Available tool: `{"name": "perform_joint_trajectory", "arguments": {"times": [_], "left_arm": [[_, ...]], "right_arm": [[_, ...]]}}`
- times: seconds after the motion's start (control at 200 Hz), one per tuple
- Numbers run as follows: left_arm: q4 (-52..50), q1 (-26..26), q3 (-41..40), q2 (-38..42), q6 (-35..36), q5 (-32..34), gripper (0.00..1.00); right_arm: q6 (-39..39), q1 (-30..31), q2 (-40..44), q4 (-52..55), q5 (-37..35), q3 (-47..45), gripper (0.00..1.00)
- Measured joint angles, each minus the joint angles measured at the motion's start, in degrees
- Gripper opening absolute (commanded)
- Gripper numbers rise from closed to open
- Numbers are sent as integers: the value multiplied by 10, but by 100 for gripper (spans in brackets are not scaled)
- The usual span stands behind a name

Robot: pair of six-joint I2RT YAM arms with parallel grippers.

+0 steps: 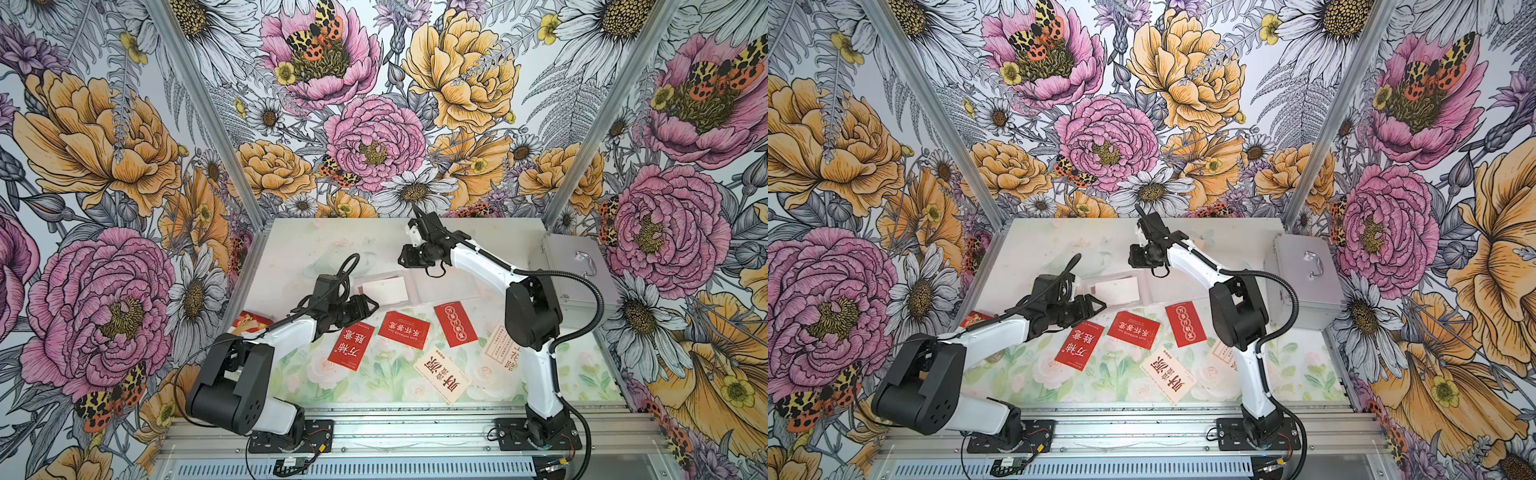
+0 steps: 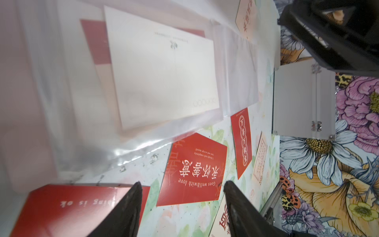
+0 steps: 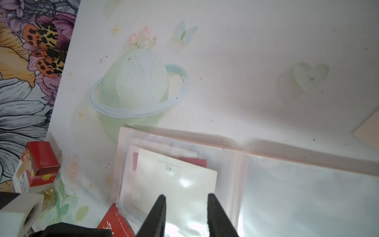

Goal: Place the photos into the photo albums
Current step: Adjust the photo album at the center of the board.

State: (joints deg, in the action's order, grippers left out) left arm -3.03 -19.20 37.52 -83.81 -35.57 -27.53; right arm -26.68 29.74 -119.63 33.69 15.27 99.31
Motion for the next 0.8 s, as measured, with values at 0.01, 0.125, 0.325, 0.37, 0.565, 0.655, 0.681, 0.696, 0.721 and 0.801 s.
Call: {"name": "perform_joint_trajectory", "arguments": {"times": [0.01,0.125,0.325,0.37,0.565,0.655,0.681,0.696,0.721,0.801], "left_arm": [[0,-3,2,-3,0,0,65],[1,-21,16,-37,0,0,65],[6,-23,30,-94,-5,1,64],[12,-23,36,-102,-7,0,64],[29,-10,67,-137,-6,0,64],[33,5,83,-153,-4,-3,63],[33,9,88,-157,-4,-3,63],[34,13,90,-160,-4,-3,63],[34,17,94,-163,-3,-4,63],[33,30,100,-167,-2,-5,63]], "right_arm": [[0,0,4,-2,0,-10,36],[-12,1,53,-37,10,-123,36],[-26,1,138,-67,5,-283,36],[-28,1,156,-70,2,-305,36],[-40,-1,234,-84,-8,-368,36],[-47,-5,268,-92,-5,-397,37],[-50,-6,276,-94,-4,-406,37],[-51,-6,282,-95,-3,-412,37],[-53,-9,292,-96,0,-424,37],[-60,-15,322,-99,12,-462,37]]}}
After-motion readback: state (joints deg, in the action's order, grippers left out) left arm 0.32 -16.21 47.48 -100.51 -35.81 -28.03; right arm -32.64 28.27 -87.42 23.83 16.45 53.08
